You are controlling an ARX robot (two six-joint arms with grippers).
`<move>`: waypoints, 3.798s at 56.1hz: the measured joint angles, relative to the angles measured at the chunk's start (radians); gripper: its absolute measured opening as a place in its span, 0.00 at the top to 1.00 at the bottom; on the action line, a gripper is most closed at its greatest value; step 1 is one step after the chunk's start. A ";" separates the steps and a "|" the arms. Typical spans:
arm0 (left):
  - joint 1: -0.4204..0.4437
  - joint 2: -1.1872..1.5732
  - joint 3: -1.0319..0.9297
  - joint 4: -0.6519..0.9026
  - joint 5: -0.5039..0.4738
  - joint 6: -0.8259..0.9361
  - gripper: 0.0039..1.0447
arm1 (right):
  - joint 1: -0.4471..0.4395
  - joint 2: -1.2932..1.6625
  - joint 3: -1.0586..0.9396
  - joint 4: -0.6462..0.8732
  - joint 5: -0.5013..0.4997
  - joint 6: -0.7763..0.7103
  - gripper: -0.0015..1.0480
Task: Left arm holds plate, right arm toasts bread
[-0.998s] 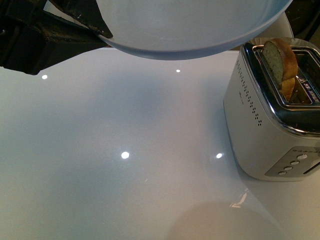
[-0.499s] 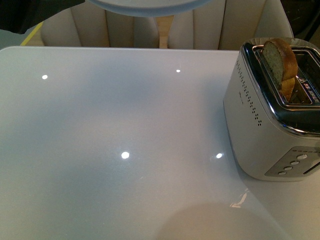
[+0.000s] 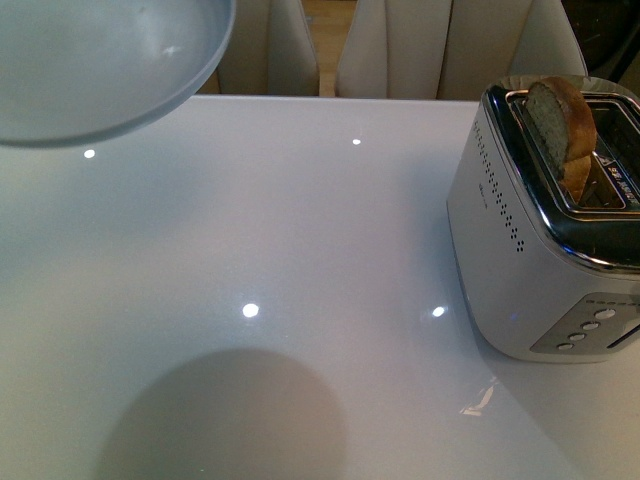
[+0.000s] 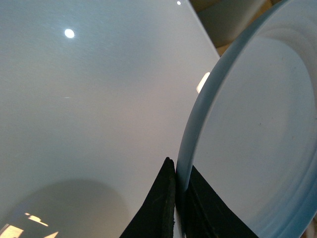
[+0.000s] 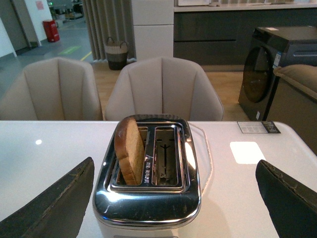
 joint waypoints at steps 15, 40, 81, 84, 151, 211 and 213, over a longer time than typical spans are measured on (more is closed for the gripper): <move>0.236 0.137 -0.149 0.206 0.155 0.164 0.97 | 0.000 0.000 0.000 0.000 0.000 0.000 0.09; 0.303 0.495 -0.230 0.436 0.218 0.291 0.97 | 0.000 0.000 0.000 0.000 0.000 0.000 0.09; 0.282 0.916 -0.143 0.660 0.220 0.303 0.97 | 0.000 0.000 0.000 0.000 0.000 0.000 0.09; 0.280 0.937 -0.131 0.671 0.218 0.300 0.97 | 0.000 0.000 0.000 0.000 0.000 0.000 0.09; 0.224 0.400 -0.175 0.440 0.019 0.204 0.07 | 0.000 0.000 0.000 0.000 0.000 0.000 0.09; -0.114 -0.396 -0.445 0.732 -0.277 0.847 0.79 | 0.000 0.000 0.000 0.000 0.000 0.000 0.09; -0.106 -0.418 -0.462 0.725 -0.268 0.854 0.85 | 0.000 0.000 0.000 0.000 0.000 0.000 0.09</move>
